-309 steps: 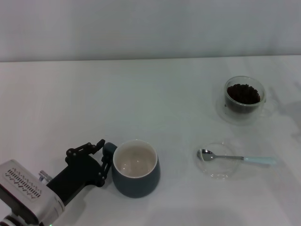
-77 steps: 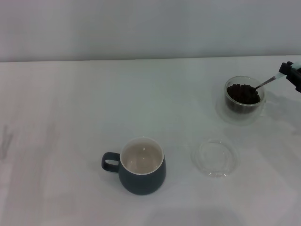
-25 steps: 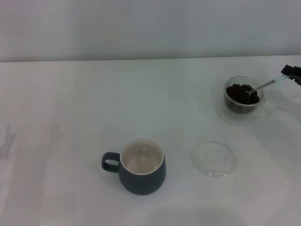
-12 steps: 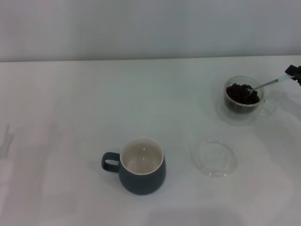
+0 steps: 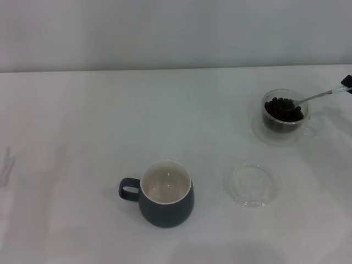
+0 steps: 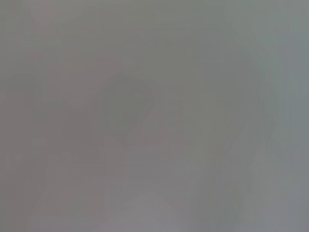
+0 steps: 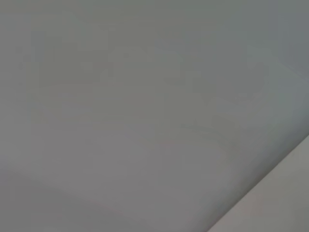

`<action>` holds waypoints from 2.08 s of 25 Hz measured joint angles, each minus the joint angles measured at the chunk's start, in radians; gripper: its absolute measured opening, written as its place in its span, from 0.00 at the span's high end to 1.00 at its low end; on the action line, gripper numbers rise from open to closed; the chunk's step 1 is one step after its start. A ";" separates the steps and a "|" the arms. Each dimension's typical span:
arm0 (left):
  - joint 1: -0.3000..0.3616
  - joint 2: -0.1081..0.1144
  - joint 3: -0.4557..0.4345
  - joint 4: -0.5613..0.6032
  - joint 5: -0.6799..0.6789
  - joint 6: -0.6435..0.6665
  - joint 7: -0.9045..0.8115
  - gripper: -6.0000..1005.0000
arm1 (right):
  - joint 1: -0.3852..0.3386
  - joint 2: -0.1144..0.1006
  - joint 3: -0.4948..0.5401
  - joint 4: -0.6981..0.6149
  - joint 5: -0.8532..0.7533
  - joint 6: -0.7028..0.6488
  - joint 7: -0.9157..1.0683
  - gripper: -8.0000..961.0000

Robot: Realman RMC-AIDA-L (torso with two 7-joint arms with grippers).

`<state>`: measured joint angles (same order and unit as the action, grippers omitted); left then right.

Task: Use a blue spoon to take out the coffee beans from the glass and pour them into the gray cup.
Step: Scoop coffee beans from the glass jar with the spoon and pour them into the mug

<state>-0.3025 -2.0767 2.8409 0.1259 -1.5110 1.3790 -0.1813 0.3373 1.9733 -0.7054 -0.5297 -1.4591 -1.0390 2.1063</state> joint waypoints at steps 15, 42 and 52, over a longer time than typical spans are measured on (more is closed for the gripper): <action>0.003 0.000 0.000 0.000 0.000 0.000 0.002 0.12 | 0.005 -0.011 0.057 0.067 0.009 -0.129 0.000 0.84; 0.003 -0.003 0.000 0.000 0.000 -0.009 0.008 0.12 | 0.126 0.038 -0.175 0.088 0.008 -0.319 0.024 0.84; -0.003 -0.003 0.000 0.000 0.000 -0.013 0.009 0.12 | 0.131 0.050 -0.312 0.094 0.056 -0.324 0.013 0.84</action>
<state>-0.3057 -2.0800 2.8410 0.1258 -1.5110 1.3655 -0.1722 0.4682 2.0237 -1.0171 -0.4361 -1.4027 -1.3628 2.1188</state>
